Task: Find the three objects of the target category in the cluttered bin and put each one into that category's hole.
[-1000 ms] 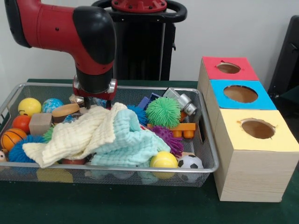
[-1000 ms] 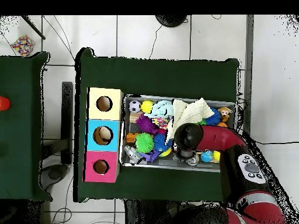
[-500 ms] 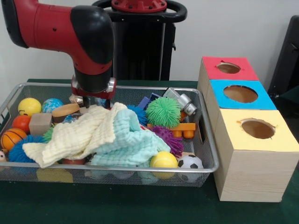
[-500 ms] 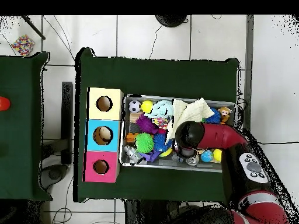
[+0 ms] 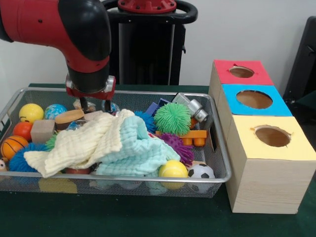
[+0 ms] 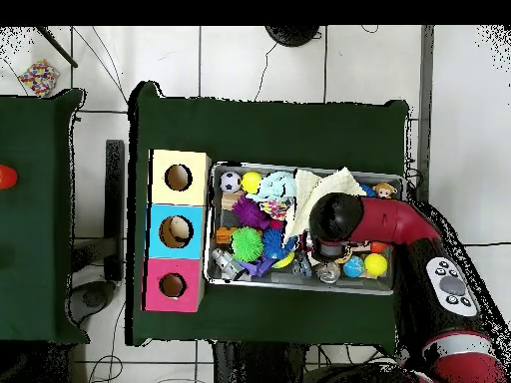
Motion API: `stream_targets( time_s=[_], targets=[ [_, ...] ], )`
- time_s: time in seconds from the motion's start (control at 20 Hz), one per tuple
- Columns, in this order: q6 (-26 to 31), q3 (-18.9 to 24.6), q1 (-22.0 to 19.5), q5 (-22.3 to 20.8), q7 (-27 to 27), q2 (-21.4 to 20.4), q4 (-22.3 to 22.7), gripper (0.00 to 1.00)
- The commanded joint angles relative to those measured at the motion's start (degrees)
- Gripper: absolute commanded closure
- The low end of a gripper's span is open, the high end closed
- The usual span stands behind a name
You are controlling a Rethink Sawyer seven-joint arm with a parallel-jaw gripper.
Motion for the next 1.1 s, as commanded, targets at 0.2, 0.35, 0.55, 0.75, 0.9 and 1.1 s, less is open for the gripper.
stream_targets(
  time_s=[0.2,0.35,0.55,0.75,0.9,1.1],
  targets=[
    [4.61,8.61,-2.58,-3.39,-19.56,-0.29,-7.57,0.0],
    [5.16,9.12,-2.97,-3.94,-20.42,0.39,-9.1,0.0],
    [7.09,9.53,-3.03,-4.67,-21.35,0.39,-11.16,0.0],
    [6.97,9.68,-2.93,-6.25,-21.88,1.1,-12.59,0.0],
    [8.41,10.18,-3.59,-7.23,-23.93,0.95,-13.82,0.0],
    [9.8,10.68,-3.95,-8.2,-26.25,1.97,-16.44,0.0]
  ],
)
